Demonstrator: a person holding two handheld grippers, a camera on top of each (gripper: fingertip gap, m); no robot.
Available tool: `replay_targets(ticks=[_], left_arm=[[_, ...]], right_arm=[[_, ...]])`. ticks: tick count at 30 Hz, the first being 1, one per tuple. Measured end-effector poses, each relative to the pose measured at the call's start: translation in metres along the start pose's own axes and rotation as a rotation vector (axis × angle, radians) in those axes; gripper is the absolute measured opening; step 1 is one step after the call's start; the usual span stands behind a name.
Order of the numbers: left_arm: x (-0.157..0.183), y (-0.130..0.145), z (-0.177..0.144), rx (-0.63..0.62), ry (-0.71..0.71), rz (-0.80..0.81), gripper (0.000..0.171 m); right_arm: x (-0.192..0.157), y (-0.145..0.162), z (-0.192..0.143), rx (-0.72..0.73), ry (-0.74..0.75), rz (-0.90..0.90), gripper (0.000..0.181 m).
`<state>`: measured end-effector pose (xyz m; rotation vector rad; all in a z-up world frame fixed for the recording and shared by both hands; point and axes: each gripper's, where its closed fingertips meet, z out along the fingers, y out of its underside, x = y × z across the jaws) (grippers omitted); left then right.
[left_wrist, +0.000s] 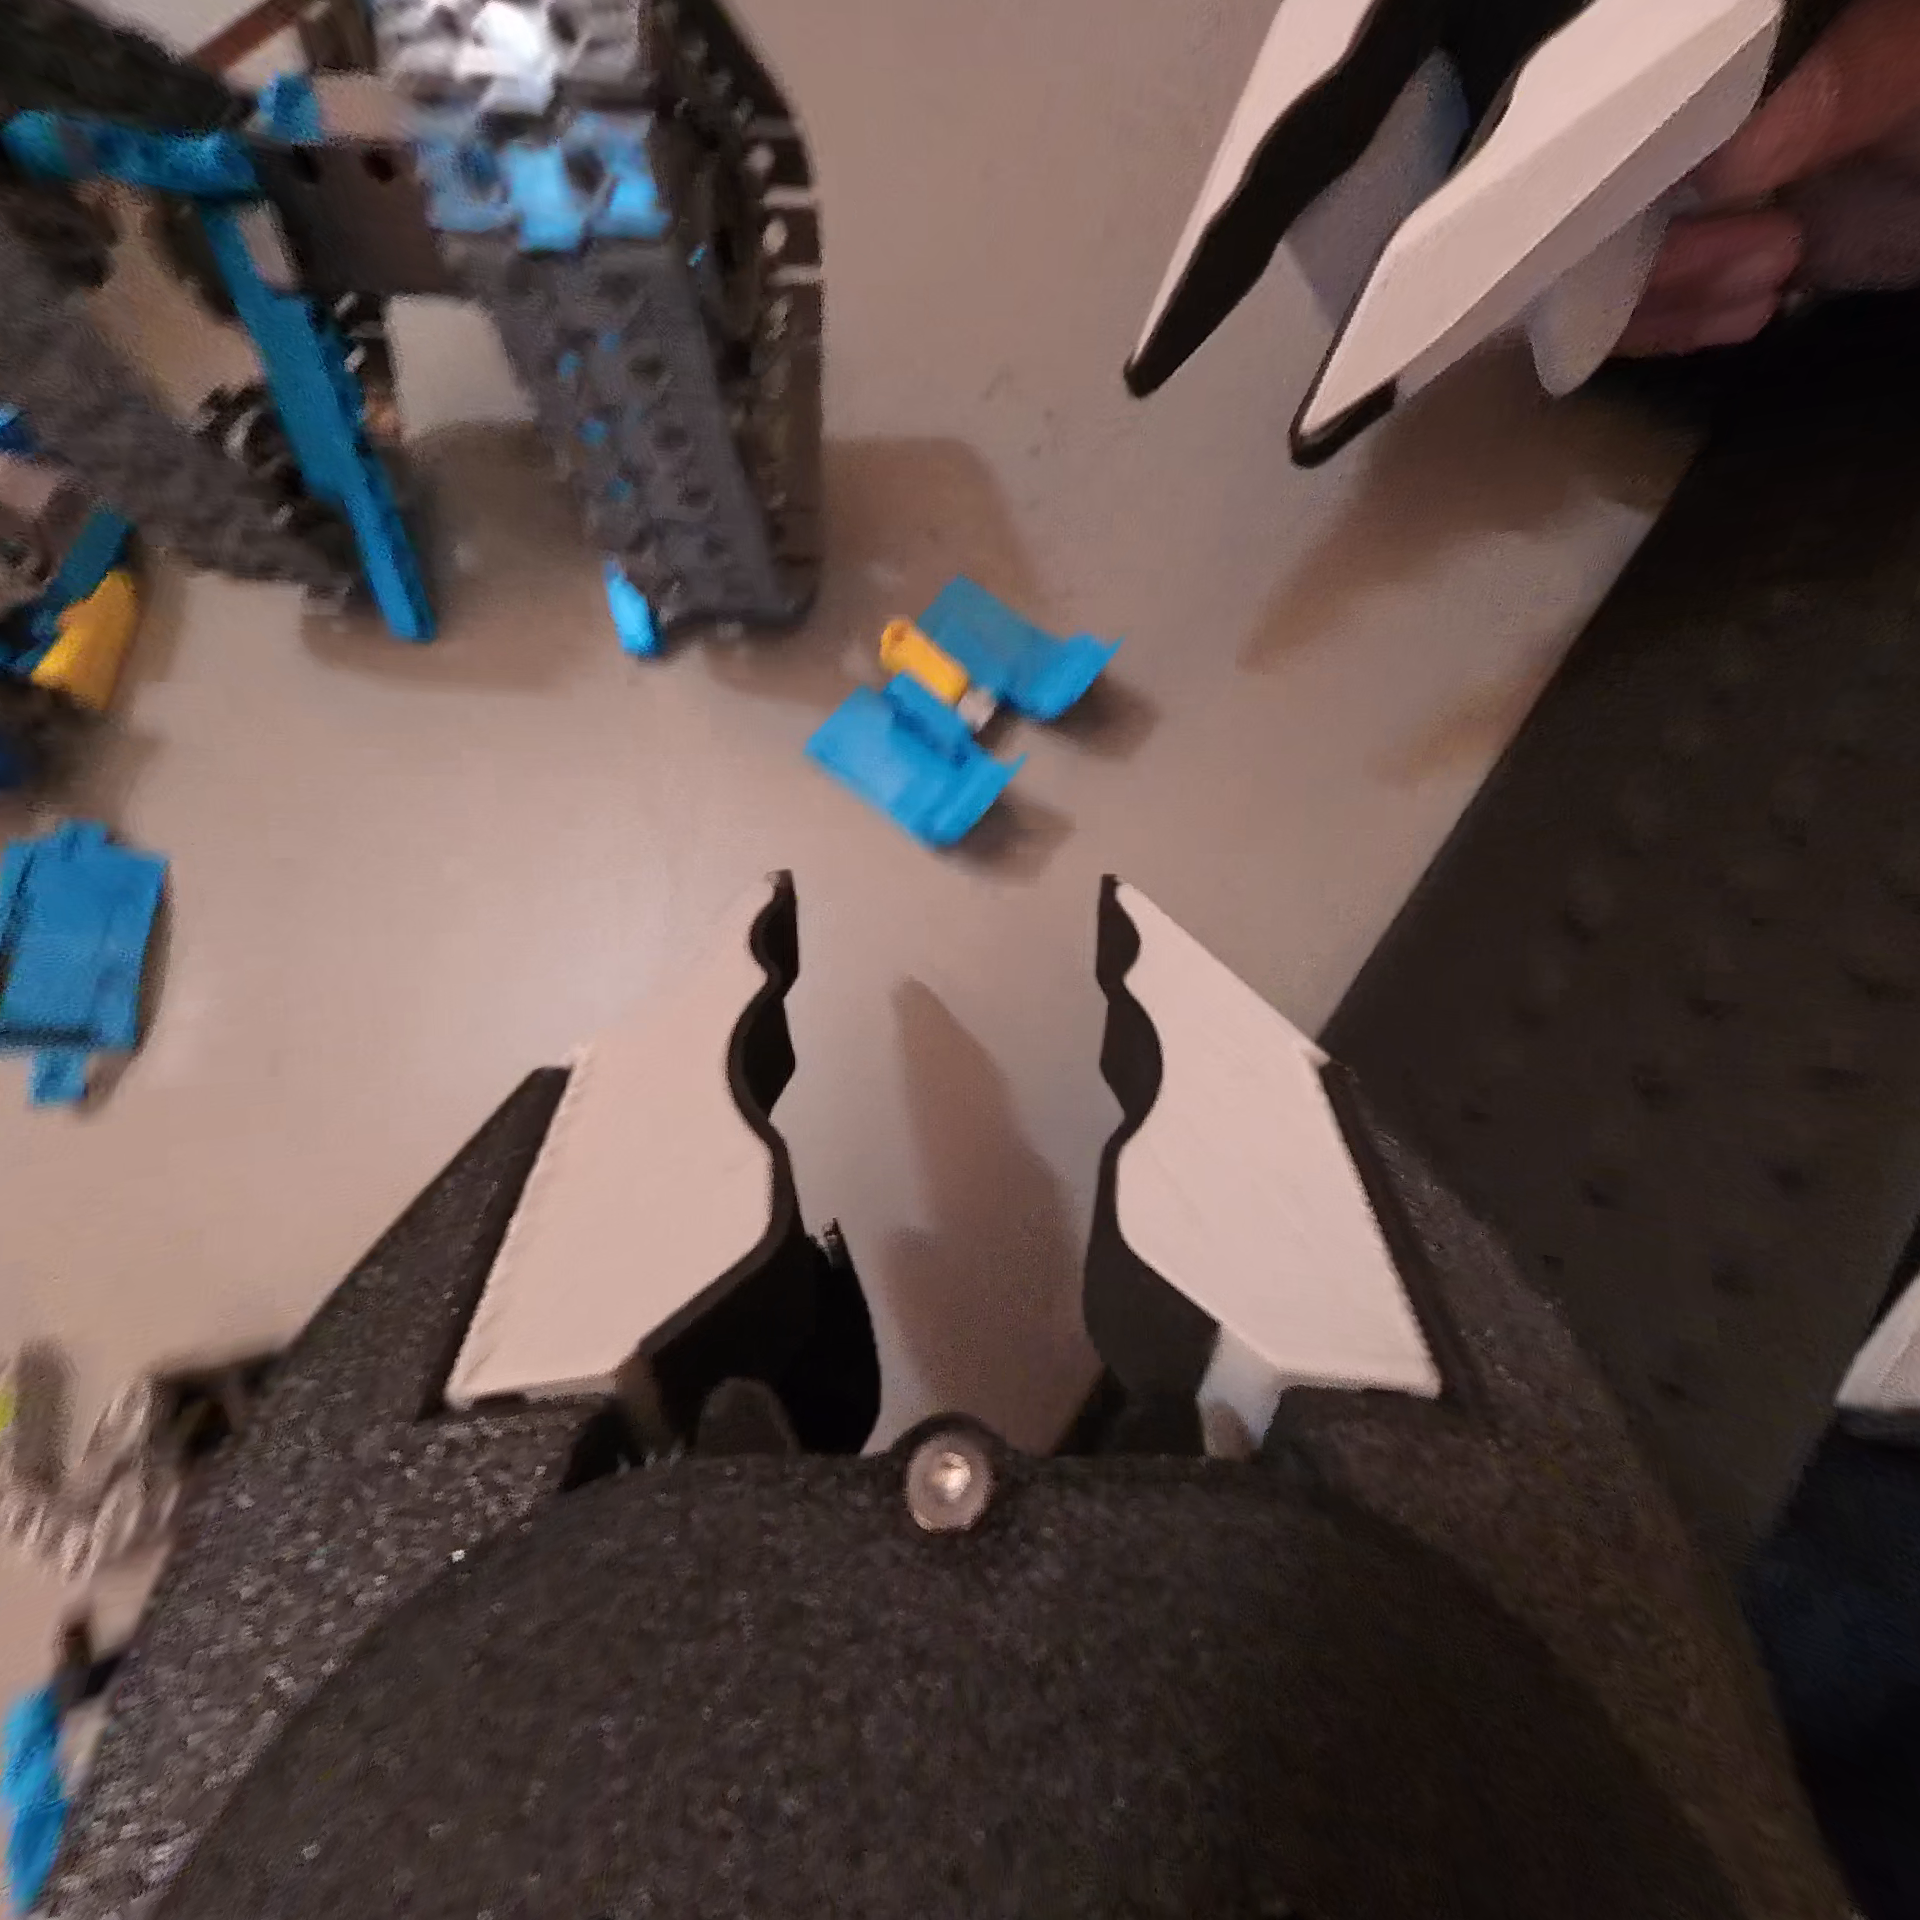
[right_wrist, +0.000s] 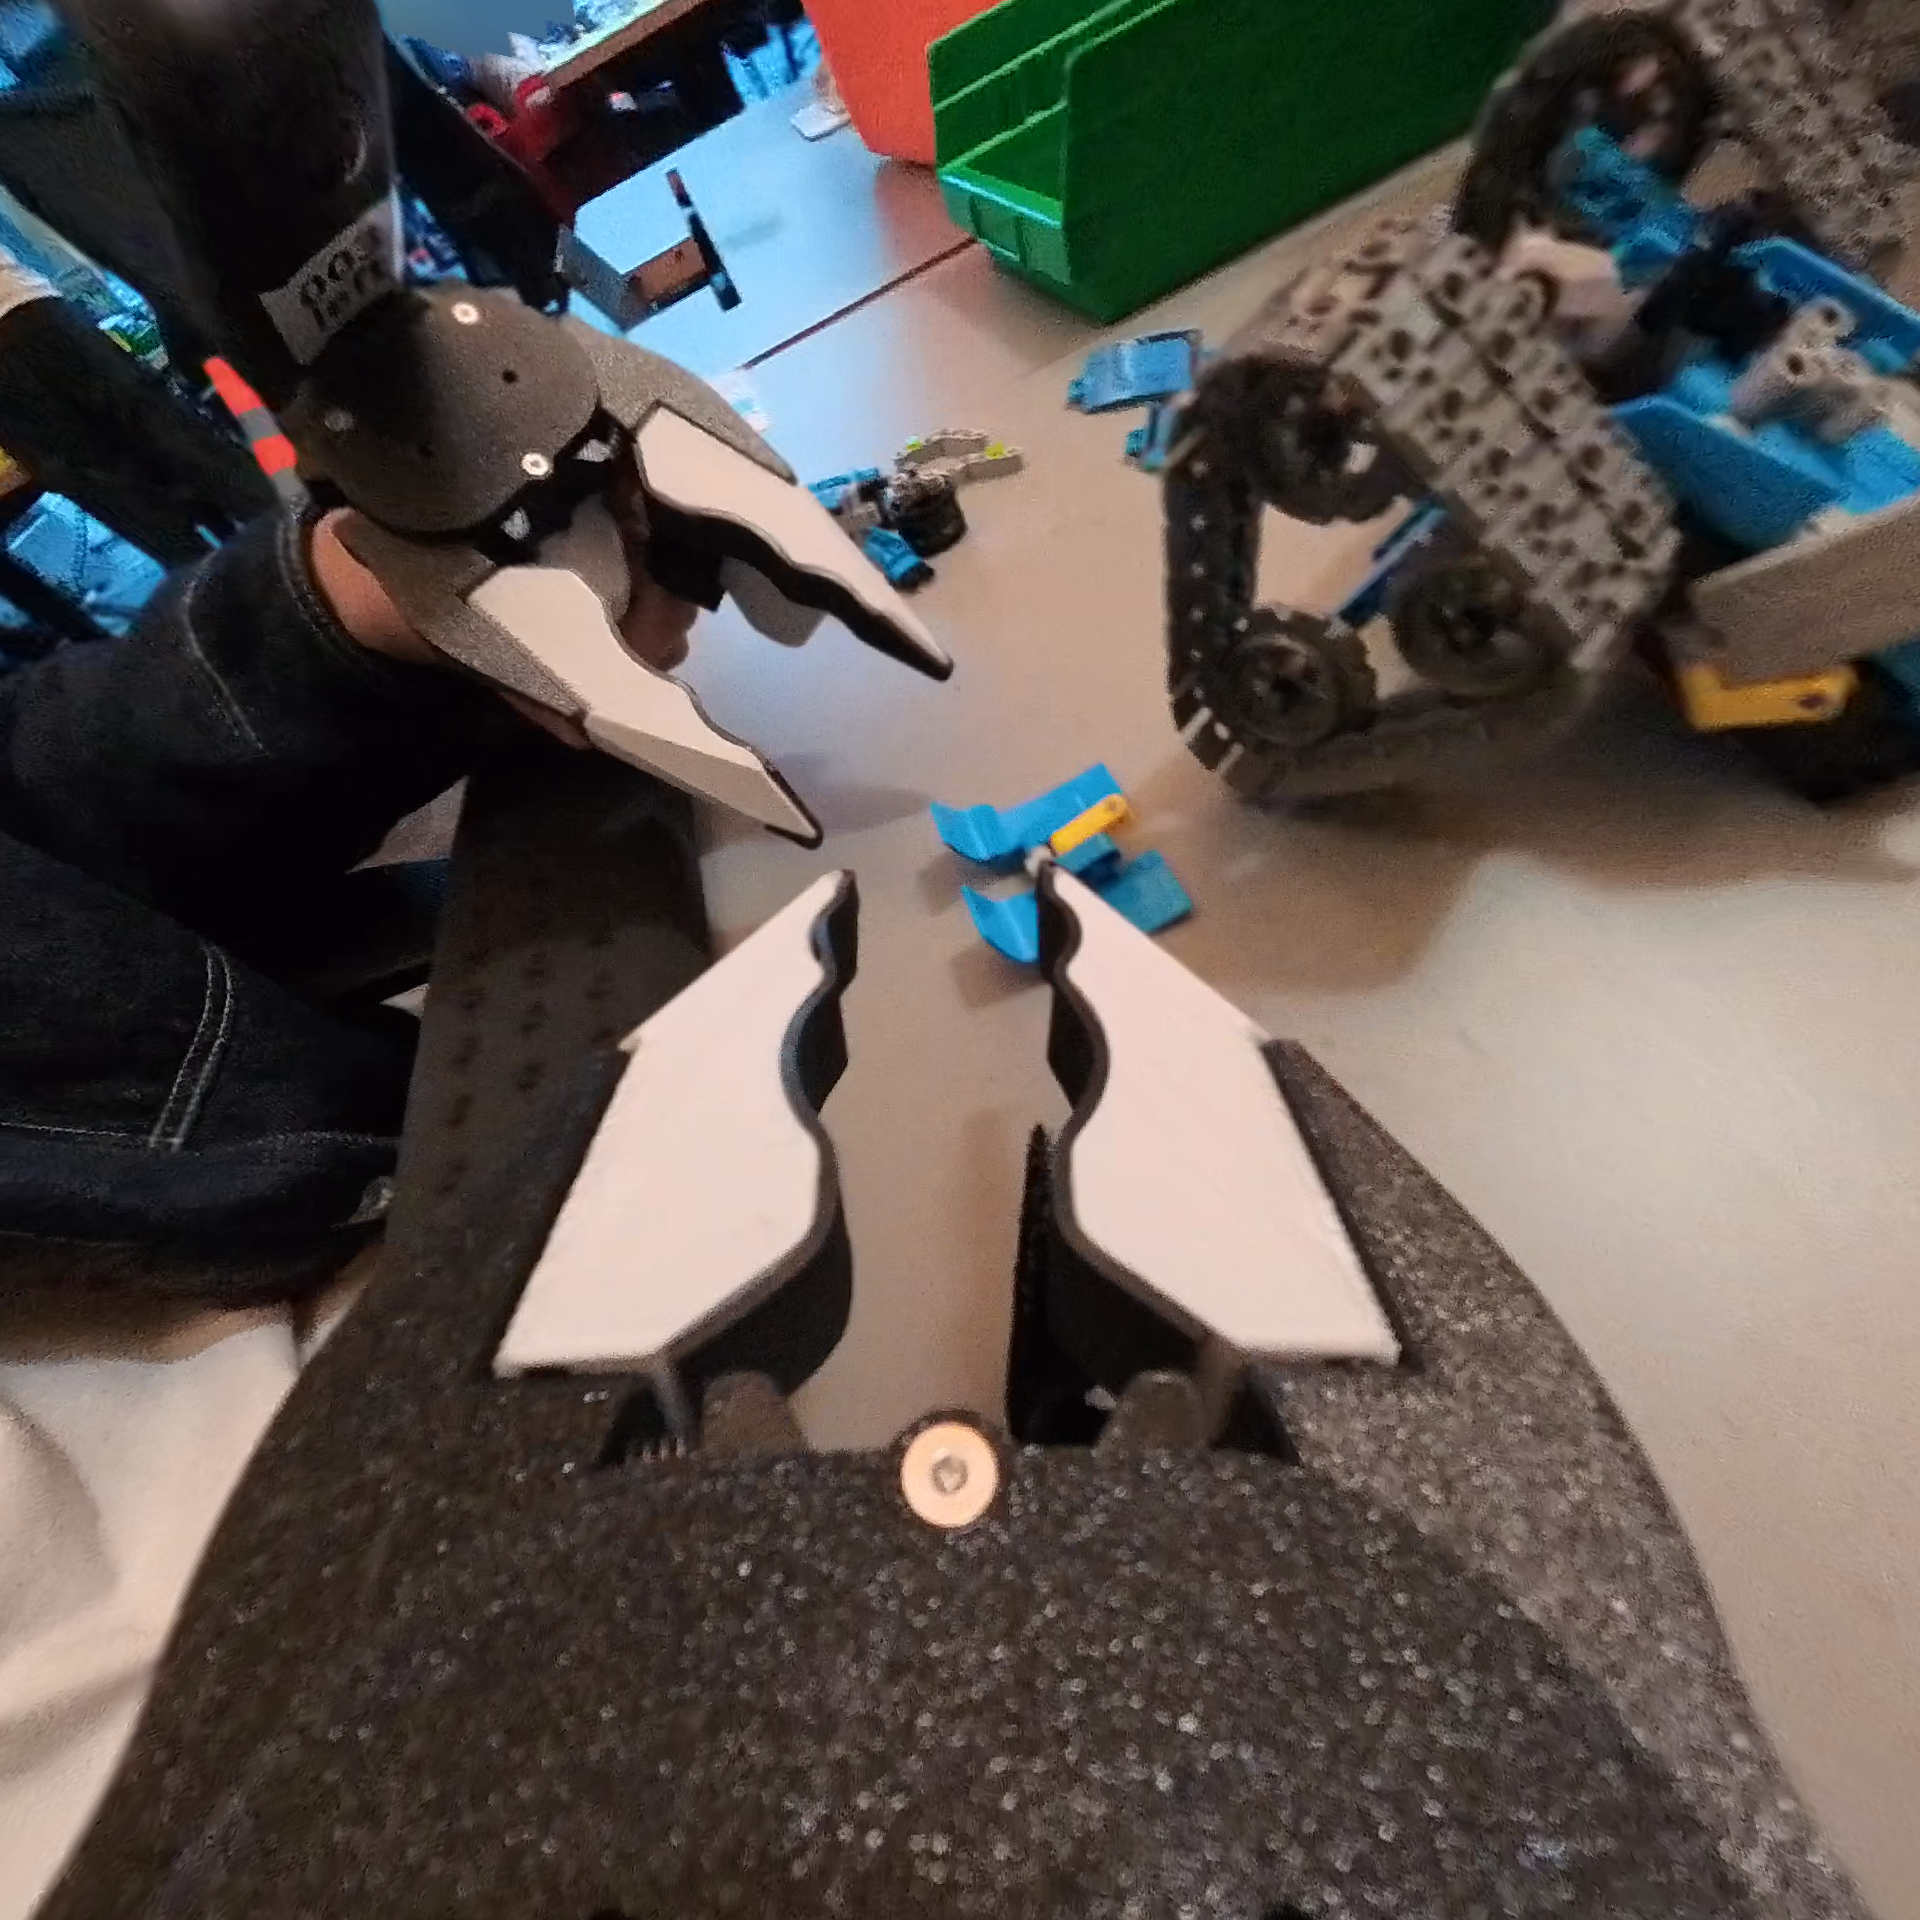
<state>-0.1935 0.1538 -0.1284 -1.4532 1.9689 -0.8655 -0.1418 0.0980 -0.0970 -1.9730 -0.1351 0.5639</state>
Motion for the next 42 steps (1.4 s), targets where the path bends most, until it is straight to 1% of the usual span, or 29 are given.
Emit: replay_targets(ticks=[2,3,4,7,8,9,10,11,13,14,16,18,20,22,24,28,31,34,35,37,39,40,42], left_arm=[[0.003,-0.011,0.022,-0.028,0.035,0.017,0.063],[0.003,-0.011,0.033,-0.055,0.041,0.035,0.071],[0.003,-0.012,0.044,-0.071,0.051,0.054,0.073],[0.000,-0.010,0.062,-0.109,0.089,0.064,0.073],[-0.001,-0.012,0.062,-0.100,0.104,0.054,0.065],[0.001,-0.011,0.060,-0.105,0.119,0.061,0.051],[0.005,-0.008,0.057,-0.116,0.132,0.074,0.050],[0.007,-0.004,0.052,-0.125,0.127,0.084,0.050],[-0.005,0.006,0.036,-0.127,0.034,0.061,0.050],[-0.014,0.013,0.023,-0.122,-0.018,0.028,0.050],[-0.037,0.033,-0.016,-0.099,-0.126,-0.077,0.050],[-0.060,0.063,-0.064,-0.085,-0.232,-0.203,0.050],[-0.074,0.106,-0.106,-0.138,-0.328,-0.281,0.050],[-0.073,0.137,-0.128,-0.176,-0.353,-0.322,0.050],[-0.075,0.152,-0.137,-0.187,-0.381,-0.357,0.050],[-0.081,0.159,-0.135,-0.182,-0.411,-0.377,0.051],[-0.083,0.159,-0.131,-0.152,-0.398,-0.399,0.052],[-0.087,0.158,-0.133,-0.151,-0.421,-0.394,0.053],[-0.089,0.157,-0.135,-0.147,-0.434,-0.395,0.054],[-0.091,0.154,-0.139,-0.137,-0.458,-0.398,0.060],[-0.095,0.151,-0.146,-0.141,-0.515,-0.389,0.065],[-0.098,0.148,-0.151,-0.146,-0.550,-0.375,0.069],[-0.101,0.129,-0.164,-0.110,-0.621,-0.320,0.070]], right_arm=[[0.012,0.003,-0.014,0.013,0.041,0.024,0.032],[0.014,0.001,-0.021,0.036,0.051,0.029,0.031],[0.015,-0.001,-0.026,0.058,0.052,0.037,0.031],[0.018,-0.002,-0.033,0.079,0.049,0.062,0.030],[0.017,-0.002,-0.033,0.080,0.039,0.068,0.030],[0.015,-0.002,-0.032,0.080,0.024,0.077,0.029],[0.014,-0.001,-0.031,0.074,0.015,0.084,0.029],[0.014,0.000,-0.030,0.067,0.014,0.087,0.029],[0.013,0.000,-0.029,0.062,0.008,0.090,0.028],[0.012,0.000,-0.029,0.064,0.000,0.093,0.028],[0.012,0.001,-0.029,0.061,-0.003,0.101,0.027],[0.013,0.001,-0.028,0.059,-0.007,0.111,0.027],[0.014,0.001,-0.028,0.061,-0.008,0.125,0.025],[0.016,0.002,-0.028,0.057,-0.015,0.152,0.025],[0.017,0.003,-0.027,0.057,-0.030,0.176,0.025],[0.018,0.003,-0.028,0.062,-0.026,0.178,0.025],[0.019,0.002,-0.029,0.066,-0.018,0.181,0.025],[0.021,-0.005,-0.034,0.101,0.008,0.155,0.026],[0.023,-0.014,-0.040,0.150,0.042,0.111,0.027],[0.023,-0.038,-0.058,0.285,0.143,-0.040,0.027],[0.022,-0.054,-0.073,0.398,0.234,-0.177,0.027],[0.018,-0.059,-0.076,0.437,0.247,-0.247,0.027],[0.022,-0.059,-0.078,0.477,0.317,-0.308,0.039]])
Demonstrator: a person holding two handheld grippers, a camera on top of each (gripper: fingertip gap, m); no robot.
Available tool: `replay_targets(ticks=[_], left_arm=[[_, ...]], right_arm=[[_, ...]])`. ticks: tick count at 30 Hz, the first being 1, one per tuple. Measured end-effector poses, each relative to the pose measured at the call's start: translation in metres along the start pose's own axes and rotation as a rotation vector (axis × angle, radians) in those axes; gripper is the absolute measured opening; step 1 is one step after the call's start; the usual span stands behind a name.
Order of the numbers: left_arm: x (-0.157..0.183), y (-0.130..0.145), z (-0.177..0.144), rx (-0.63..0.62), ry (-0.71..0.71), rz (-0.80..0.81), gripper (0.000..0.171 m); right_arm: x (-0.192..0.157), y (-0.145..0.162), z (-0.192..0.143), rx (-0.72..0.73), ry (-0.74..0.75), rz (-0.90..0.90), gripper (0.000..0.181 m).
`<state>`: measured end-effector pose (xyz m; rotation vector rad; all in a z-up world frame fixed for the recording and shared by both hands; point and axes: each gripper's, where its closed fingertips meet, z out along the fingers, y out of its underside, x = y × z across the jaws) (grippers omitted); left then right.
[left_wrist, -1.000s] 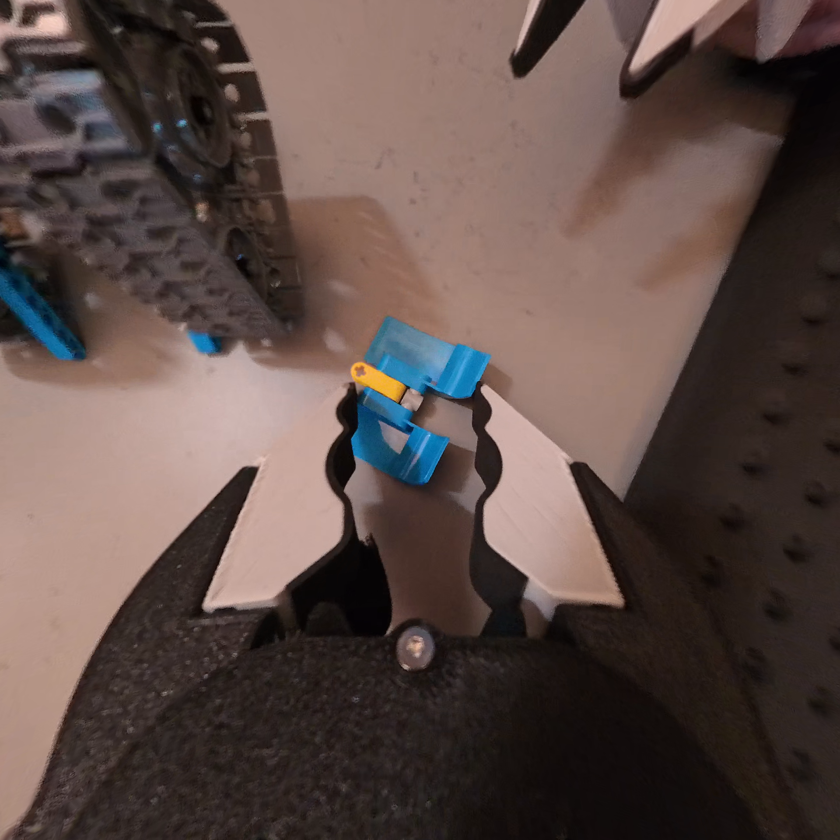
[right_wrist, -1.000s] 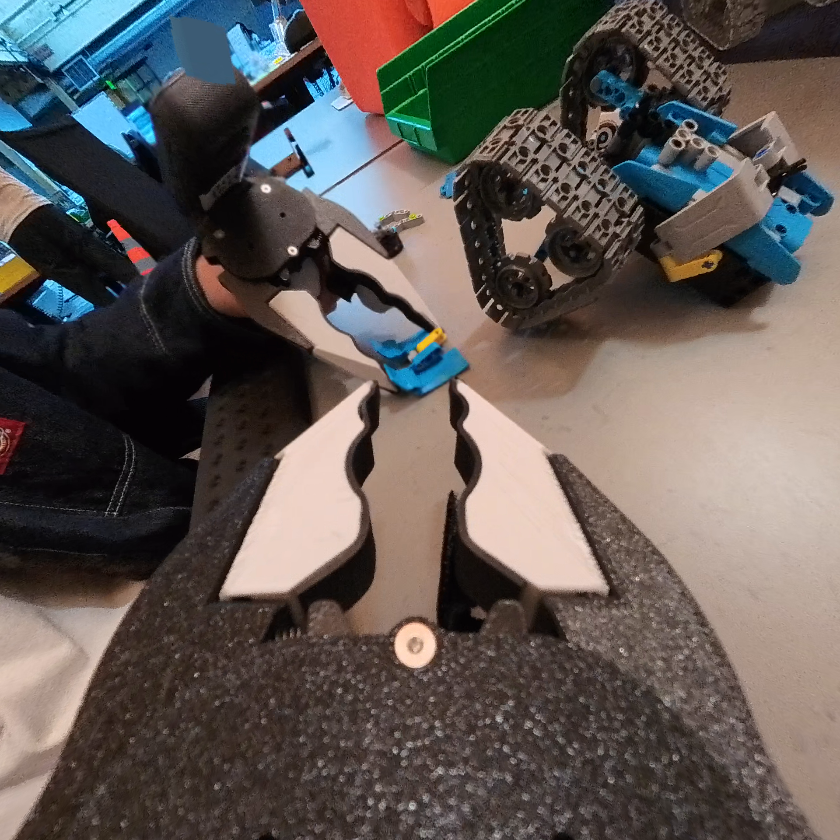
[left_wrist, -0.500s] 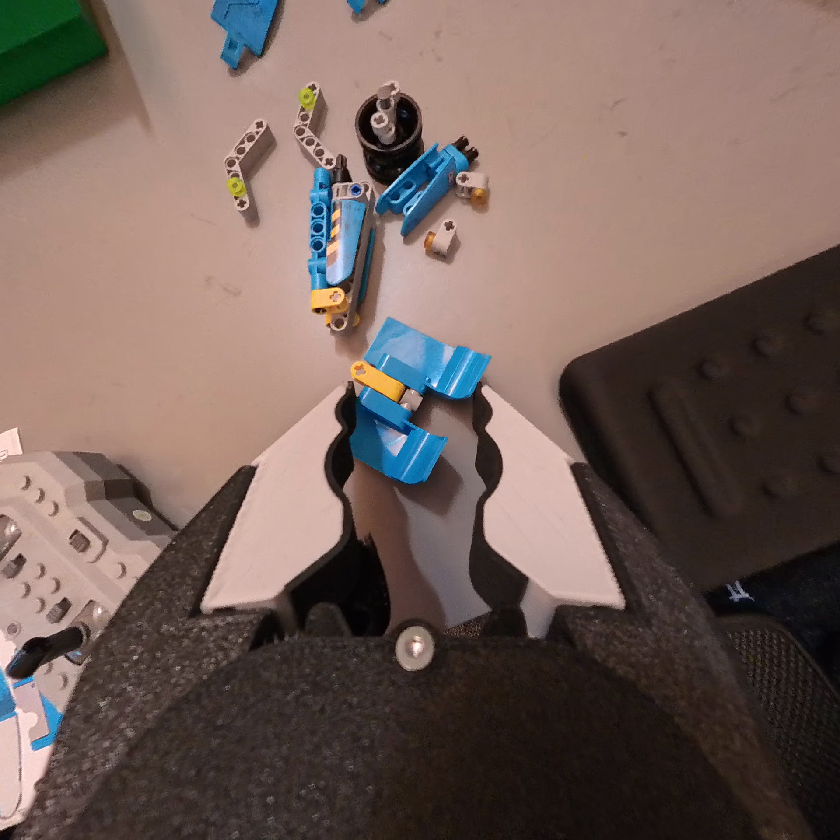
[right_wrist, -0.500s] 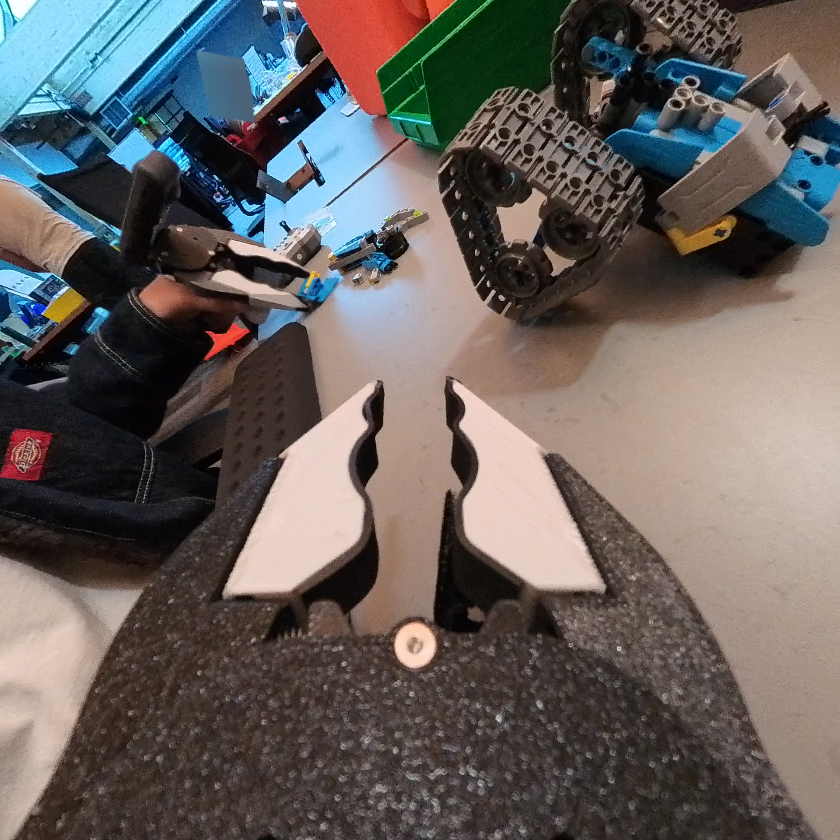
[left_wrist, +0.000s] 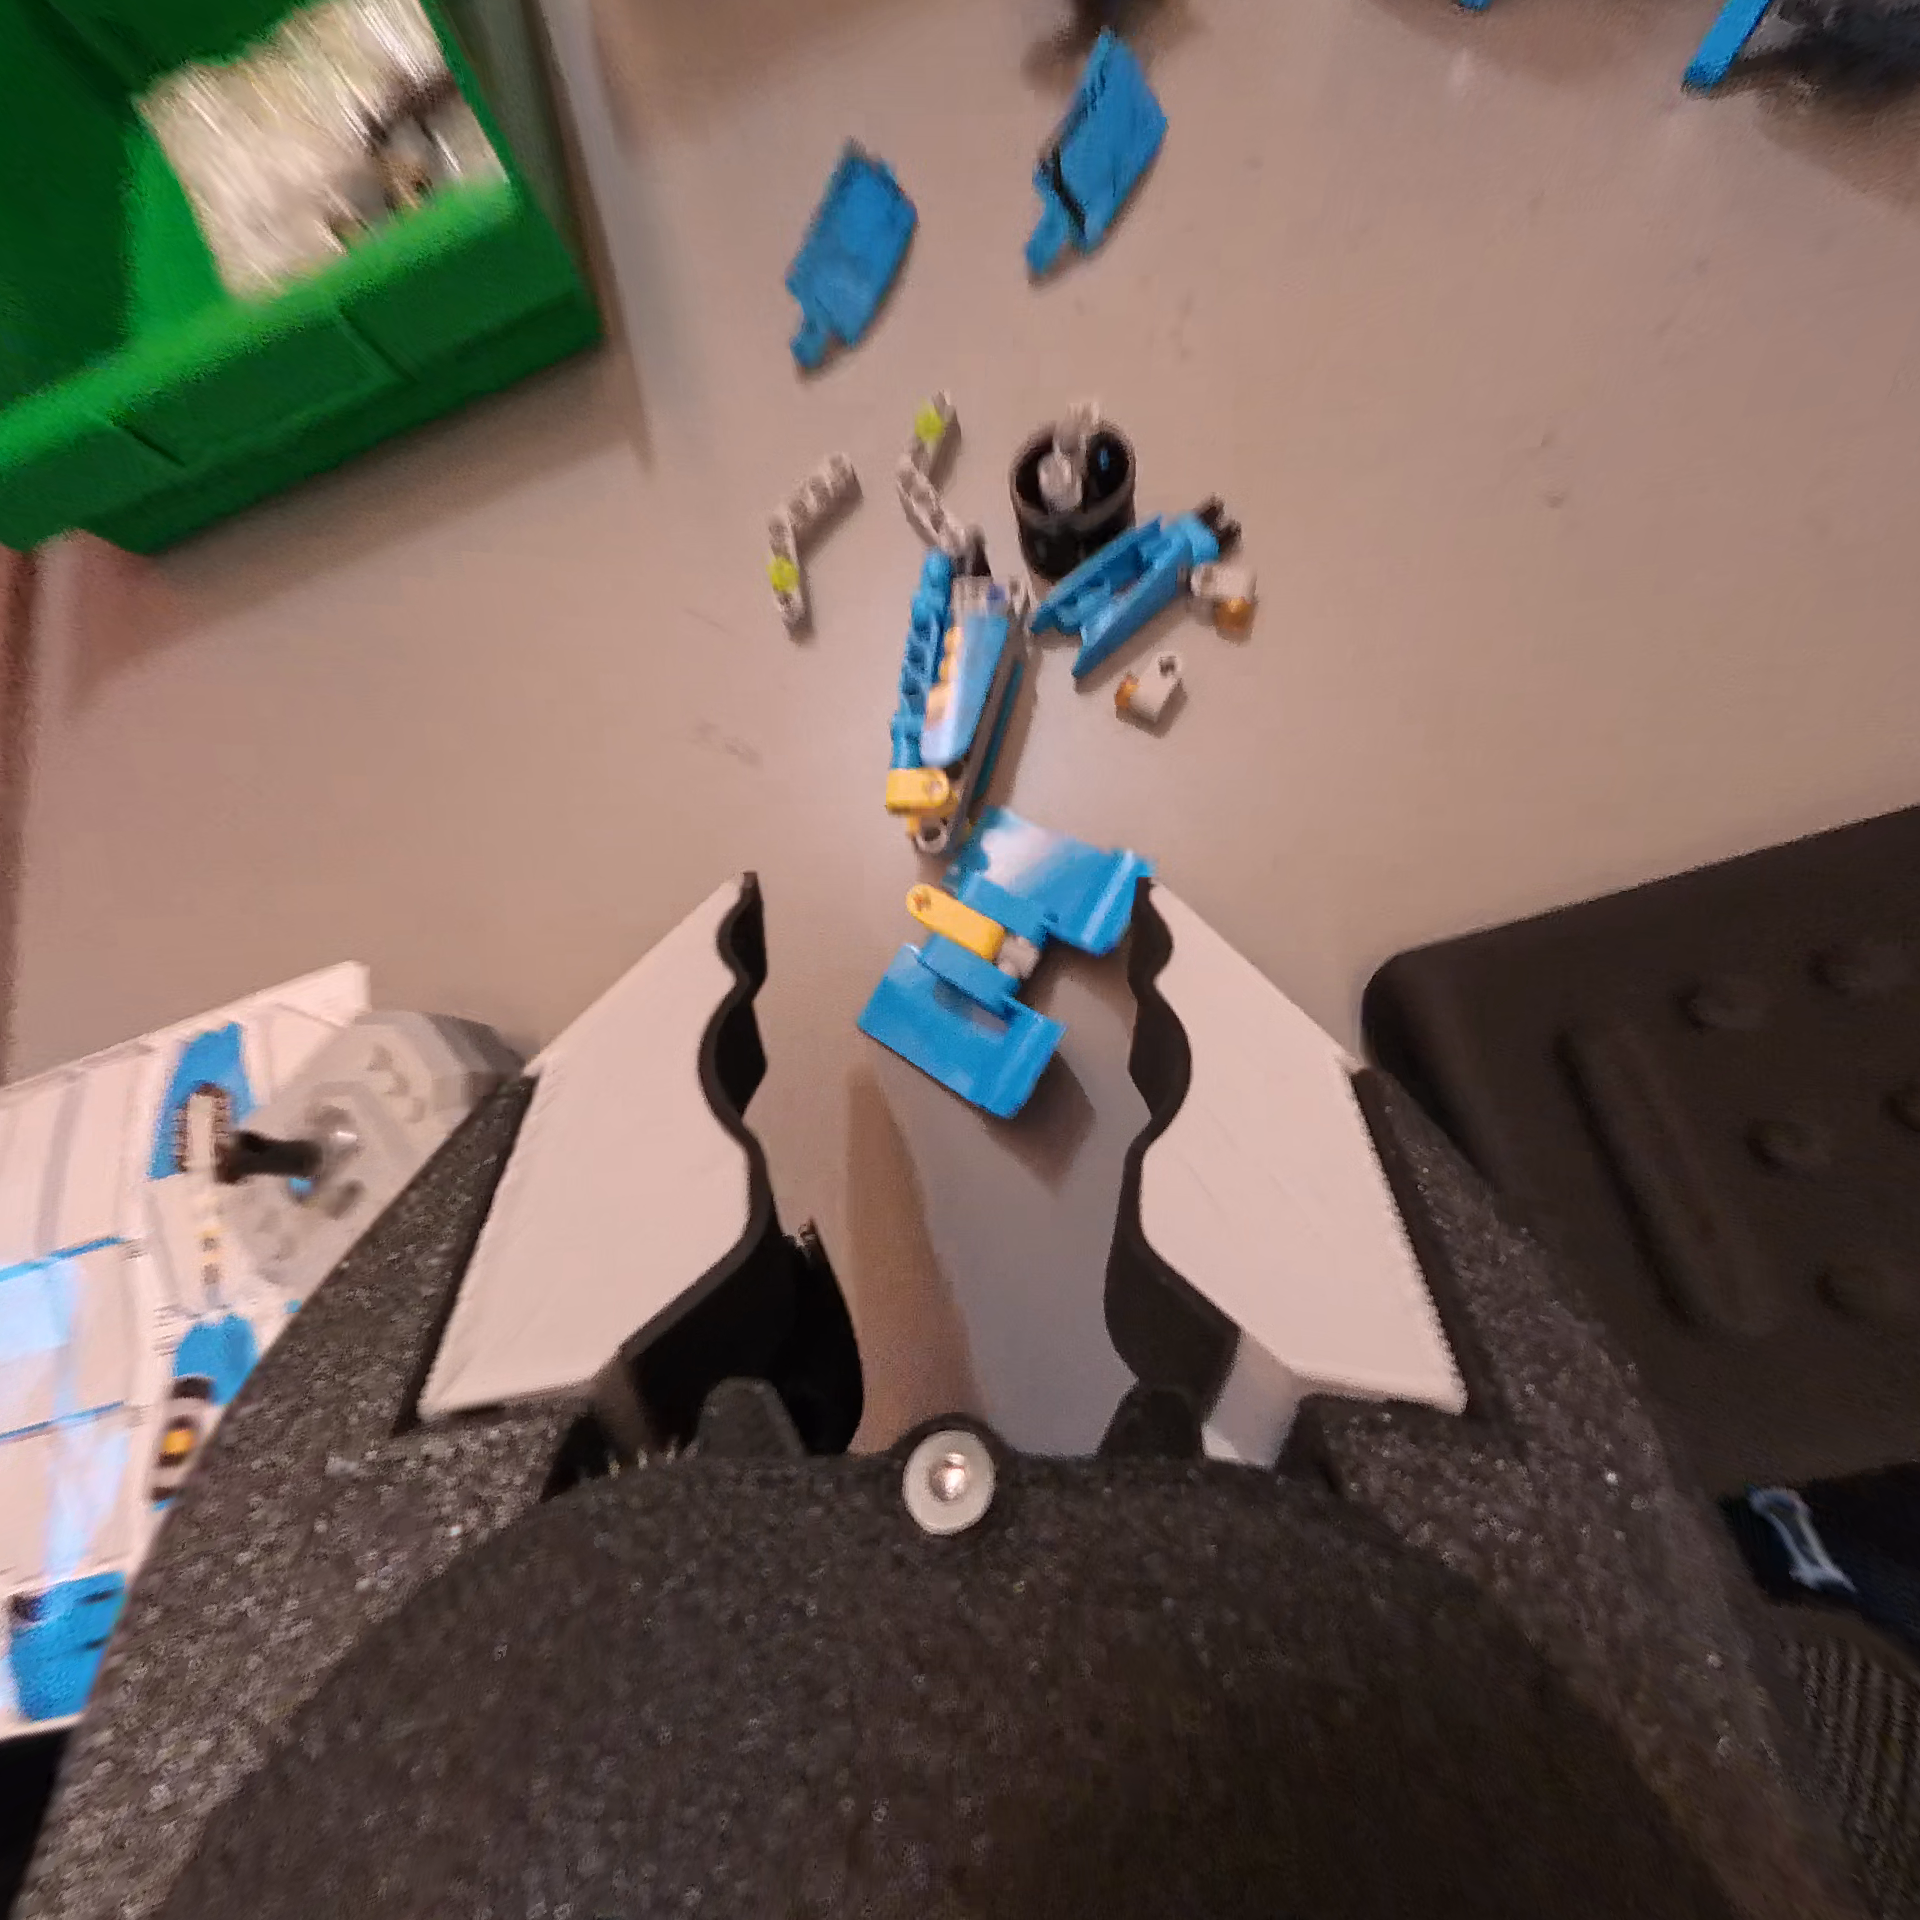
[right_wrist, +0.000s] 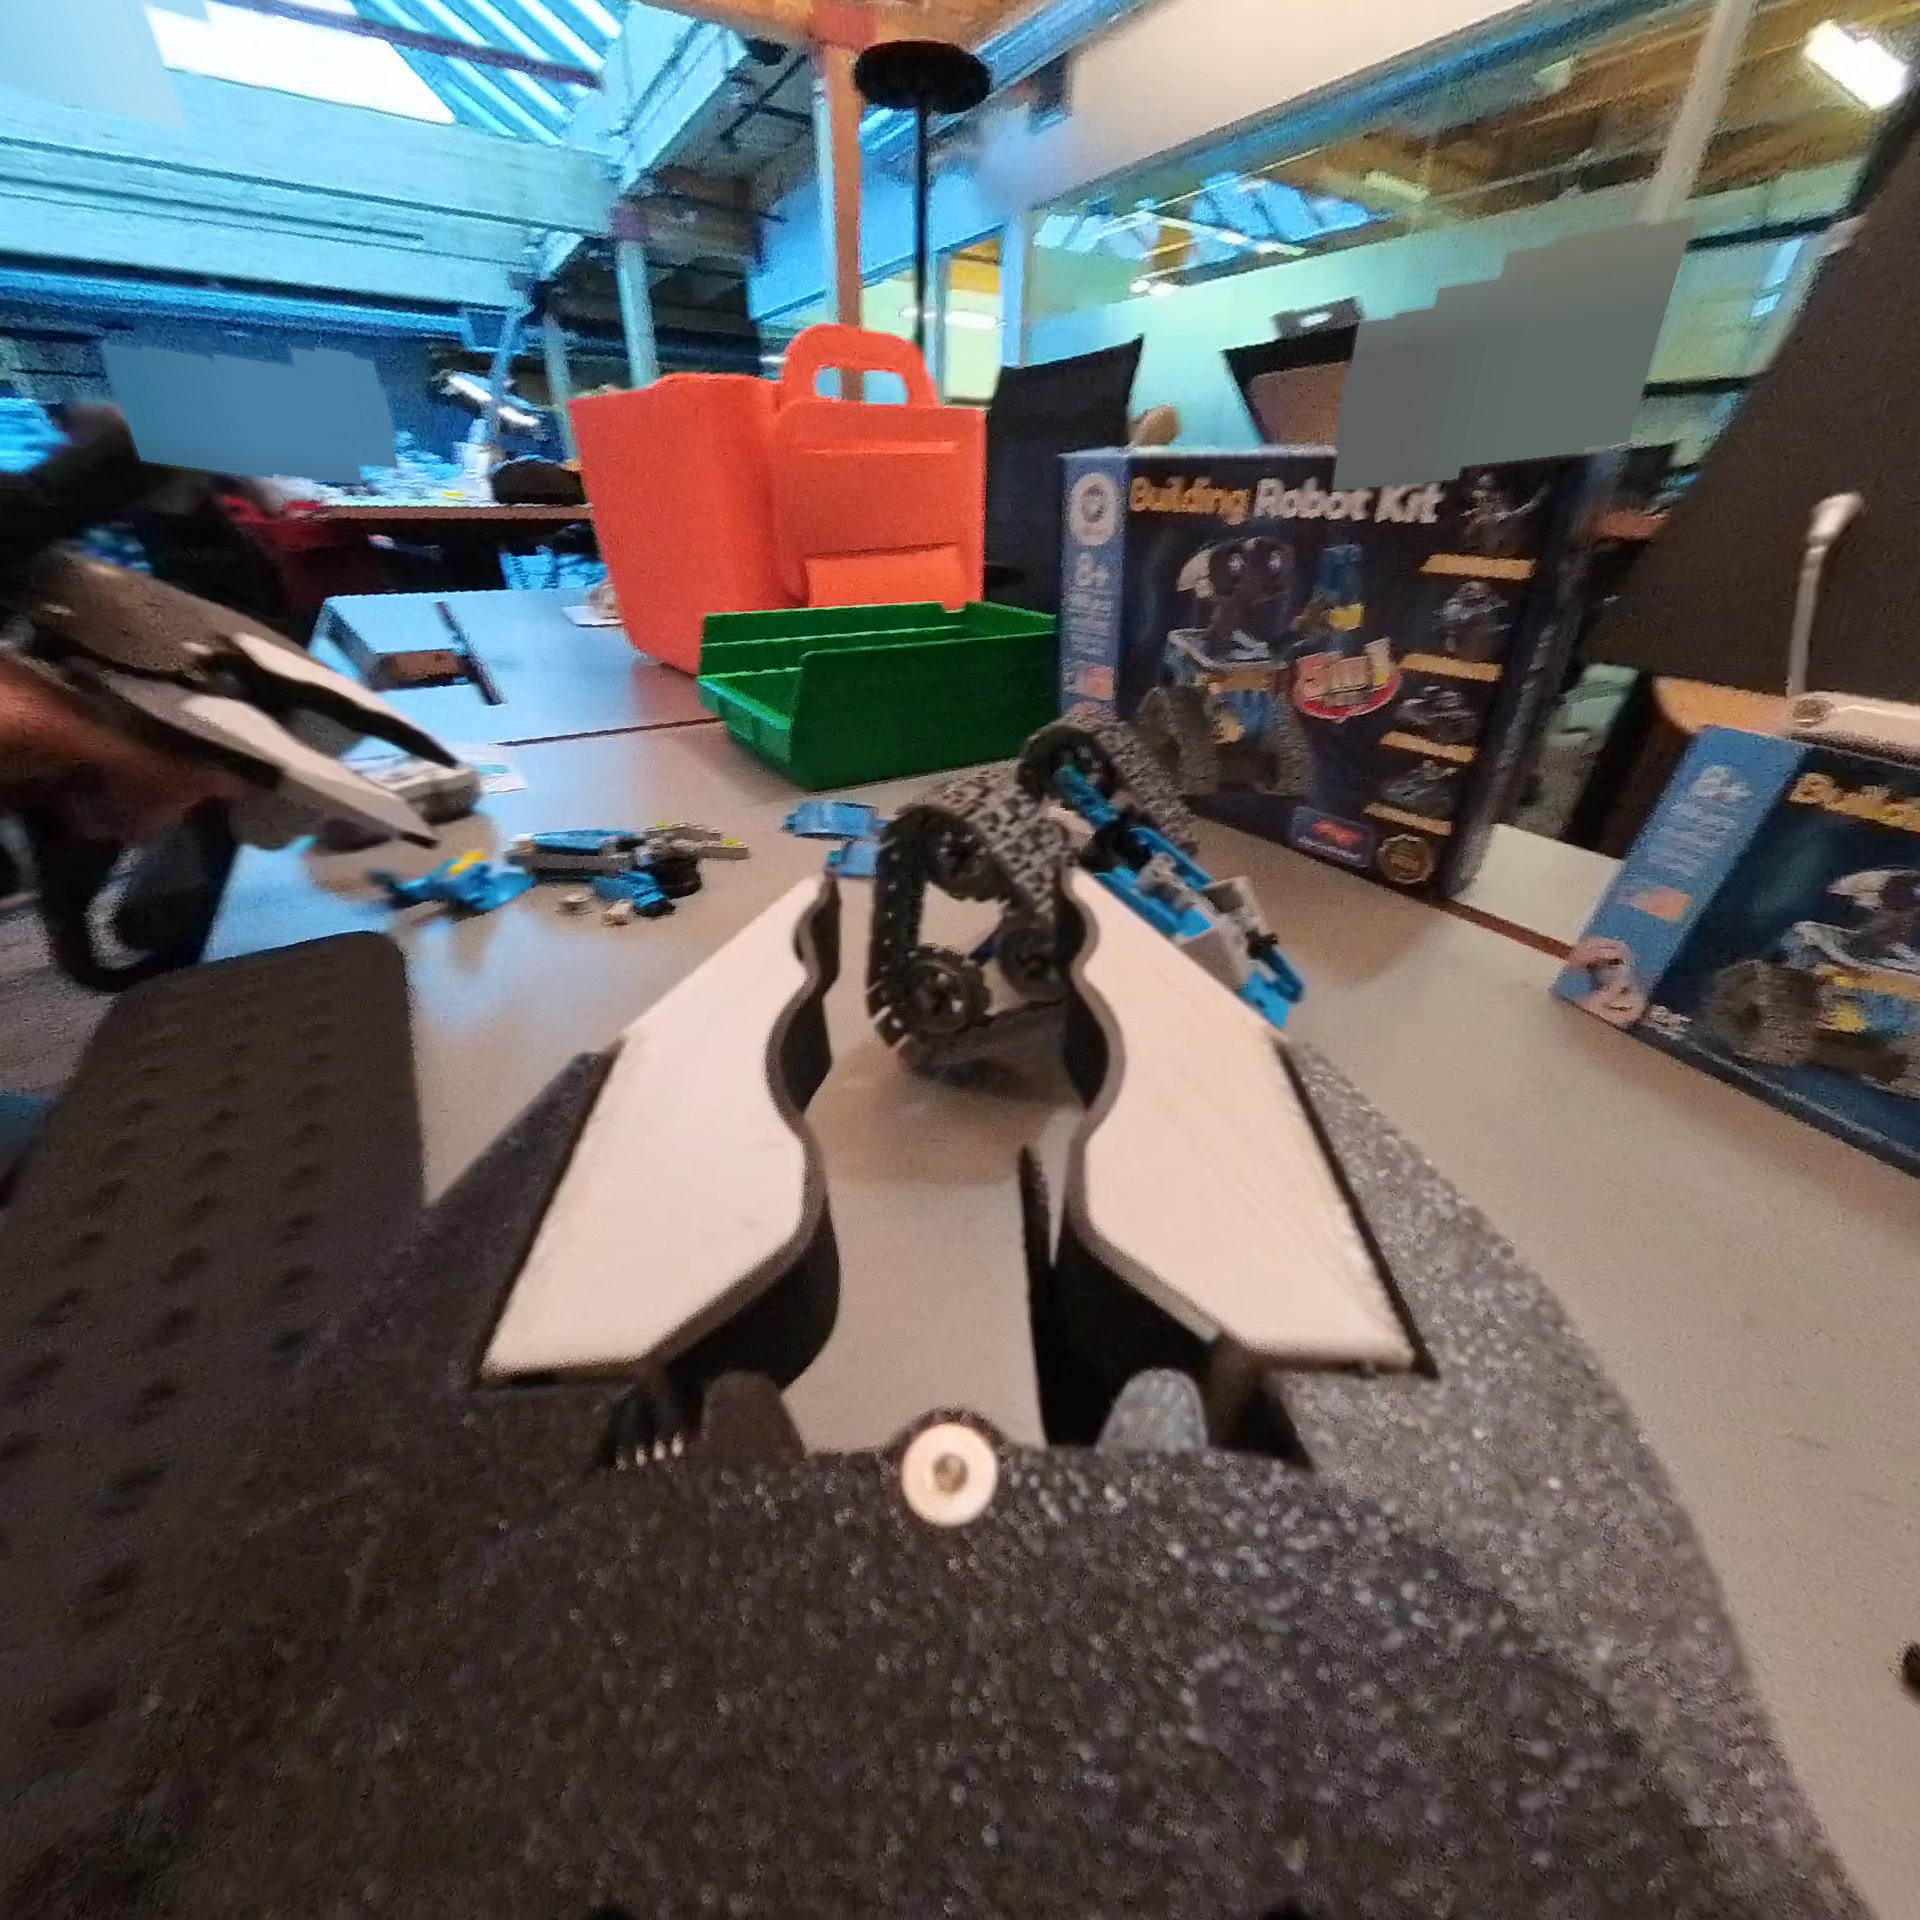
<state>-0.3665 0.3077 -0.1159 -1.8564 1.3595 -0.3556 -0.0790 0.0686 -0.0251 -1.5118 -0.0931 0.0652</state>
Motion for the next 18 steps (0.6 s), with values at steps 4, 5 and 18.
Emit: replay_targets(ticks=[4,5,18], left_arm=[[0.010,-0.063,-0.031,0.281,-0.047,0.057,0.064],[0.025,-0.078,-0.035,0.333,0.024,0.053,0.060],[0.165,-0.217,0.050,0.457,0.533,-0.031,0.002]], right_arm=[[0.004,0.012,0.012,-0.087,0.036,-0.011,0.047],[0.008,0.013,0.016,-0.121,0.047,-0.030,0.040],[0.079,0.048,0.063,-0.304,-0.027,0.135,0.000]])
